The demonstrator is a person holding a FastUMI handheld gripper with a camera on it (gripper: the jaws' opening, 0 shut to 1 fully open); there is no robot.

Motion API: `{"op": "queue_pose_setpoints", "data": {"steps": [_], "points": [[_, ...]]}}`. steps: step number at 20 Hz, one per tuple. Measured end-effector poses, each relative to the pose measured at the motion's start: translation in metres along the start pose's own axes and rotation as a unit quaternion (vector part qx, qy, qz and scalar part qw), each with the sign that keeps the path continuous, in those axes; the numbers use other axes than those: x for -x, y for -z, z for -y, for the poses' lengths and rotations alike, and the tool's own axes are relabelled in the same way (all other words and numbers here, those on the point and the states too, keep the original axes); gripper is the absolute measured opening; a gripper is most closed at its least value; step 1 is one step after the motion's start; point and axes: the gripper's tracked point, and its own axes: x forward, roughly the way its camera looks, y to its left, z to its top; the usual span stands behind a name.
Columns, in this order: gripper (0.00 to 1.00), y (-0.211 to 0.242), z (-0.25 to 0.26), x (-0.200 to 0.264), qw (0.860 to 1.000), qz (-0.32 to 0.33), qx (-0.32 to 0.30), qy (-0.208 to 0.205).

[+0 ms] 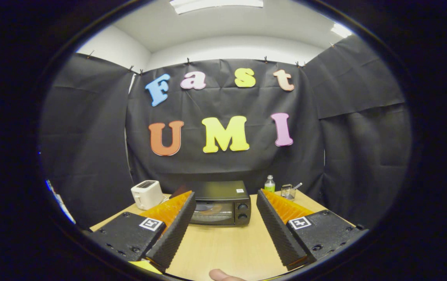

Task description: Open the toaster oven, put the food inside, and close the toaster oven door.

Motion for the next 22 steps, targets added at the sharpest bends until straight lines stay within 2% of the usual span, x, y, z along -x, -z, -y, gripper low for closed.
{"op": "queue_pose_setpoints", "data": {"steps": [14, 22], "points": [[1.00, 0.005, -0.020, 0.005, 0.999, 0.003, 0.027, -0.039], [1.00, 0.016, -0.017, -0.002, 0.998, -0.002, 0.011, -0.059]]}}
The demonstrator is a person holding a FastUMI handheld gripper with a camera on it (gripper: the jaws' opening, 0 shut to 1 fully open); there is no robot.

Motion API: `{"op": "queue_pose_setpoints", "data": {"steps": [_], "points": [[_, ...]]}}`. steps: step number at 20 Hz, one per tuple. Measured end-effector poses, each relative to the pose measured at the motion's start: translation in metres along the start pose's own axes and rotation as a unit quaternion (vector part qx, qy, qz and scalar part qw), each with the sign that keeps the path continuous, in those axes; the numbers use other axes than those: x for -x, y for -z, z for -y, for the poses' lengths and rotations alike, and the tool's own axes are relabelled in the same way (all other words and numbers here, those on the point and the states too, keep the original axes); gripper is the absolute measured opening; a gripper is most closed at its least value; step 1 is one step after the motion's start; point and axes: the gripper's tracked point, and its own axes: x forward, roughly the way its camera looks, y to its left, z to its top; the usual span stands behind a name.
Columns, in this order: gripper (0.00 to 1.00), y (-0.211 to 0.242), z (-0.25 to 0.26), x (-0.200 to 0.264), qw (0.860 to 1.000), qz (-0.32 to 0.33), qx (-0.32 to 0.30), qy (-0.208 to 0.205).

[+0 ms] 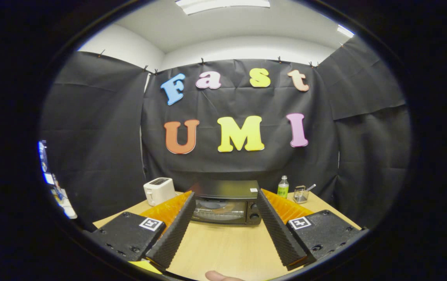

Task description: Open the toaster oven, put the food inside, and close the toaster oven door.

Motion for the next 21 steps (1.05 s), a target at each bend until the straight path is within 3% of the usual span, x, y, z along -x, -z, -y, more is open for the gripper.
{"op": "queue_pose_setpoints", "data": {"steps": [9, 21], "points": [[1.00, 0.019, 0.028, -0.004, 1.000, -0.012, -0.002, 0.019], [1.00, 0.004, 0.033, 0.014, 1.000, 0.005, -0.004, 0.025]]}}
